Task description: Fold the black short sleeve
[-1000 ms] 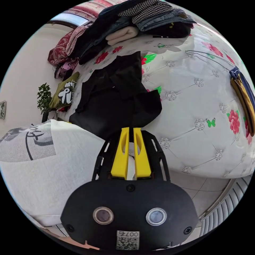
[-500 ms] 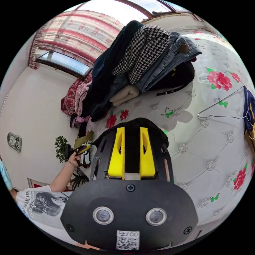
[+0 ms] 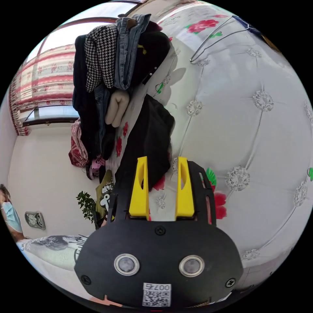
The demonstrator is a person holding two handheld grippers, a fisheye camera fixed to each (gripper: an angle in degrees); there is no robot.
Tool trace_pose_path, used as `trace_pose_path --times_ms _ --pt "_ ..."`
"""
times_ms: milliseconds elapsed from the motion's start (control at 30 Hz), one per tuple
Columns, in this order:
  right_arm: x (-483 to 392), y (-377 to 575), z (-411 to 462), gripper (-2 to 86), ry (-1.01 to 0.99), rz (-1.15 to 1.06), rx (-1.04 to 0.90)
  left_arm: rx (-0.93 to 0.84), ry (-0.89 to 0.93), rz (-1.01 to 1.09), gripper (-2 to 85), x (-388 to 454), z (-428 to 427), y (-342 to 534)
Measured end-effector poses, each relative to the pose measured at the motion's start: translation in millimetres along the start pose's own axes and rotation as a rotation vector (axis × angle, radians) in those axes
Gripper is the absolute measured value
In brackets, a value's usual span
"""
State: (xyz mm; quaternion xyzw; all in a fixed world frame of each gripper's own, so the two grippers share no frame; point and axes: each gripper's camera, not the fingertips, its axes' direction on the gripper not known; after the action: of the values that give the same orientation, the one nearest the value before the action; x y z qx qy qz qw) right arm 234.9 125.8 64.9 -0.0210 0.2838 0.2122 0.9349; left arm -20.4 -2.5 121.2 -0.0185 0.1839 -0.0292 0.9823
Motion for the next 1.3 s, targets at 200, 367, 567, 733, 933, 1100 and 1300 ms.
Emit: trace_pose_path --times_ms 200,367,567,733,933,1100,1300 --pt "-116.5 -44.3 38.2 1.7 0.113 -0.364 -0.064 0.020 0.034 -0.012 5.7 -8.6 -9.5 -6.0" --pt "-270.1 16.8 96.3 1.2 0.133 -0.997 -0.245 0.045 0.052 -0.021 5.7 -23.2 -18.4 3.1" --pt "-312.3 126.5 197.1 4.7 0.041 -1.222 -0.621 0.085 0.103 -0.058 6.9 -55.7 -31.0 17.6" --pt "-257.5 104.8 212.2 7.6 0.048 -0.931 -0.692 0.102 0.152 0.035 10.6 -65.0 -40.8 18.9" --pt "-169.2 30.8 164.8 9.0 0.073 -0.488 -0.481 0.038 0.276 0.088 14.2 -79.3 -26.4 -7.0" --pt "-128.7 30.1 188.4 7.4 -0.057 -0.248 -0.494 -0.011 0.368 0.074 9.4 -89.9 -3.4 -39.3" --pt "-133.4 27.4 192.1 2.0 -0.224 -0.229 -0.534 -0.034 0.354 0.234 3.7 -47.8 -11.4 -46.3"
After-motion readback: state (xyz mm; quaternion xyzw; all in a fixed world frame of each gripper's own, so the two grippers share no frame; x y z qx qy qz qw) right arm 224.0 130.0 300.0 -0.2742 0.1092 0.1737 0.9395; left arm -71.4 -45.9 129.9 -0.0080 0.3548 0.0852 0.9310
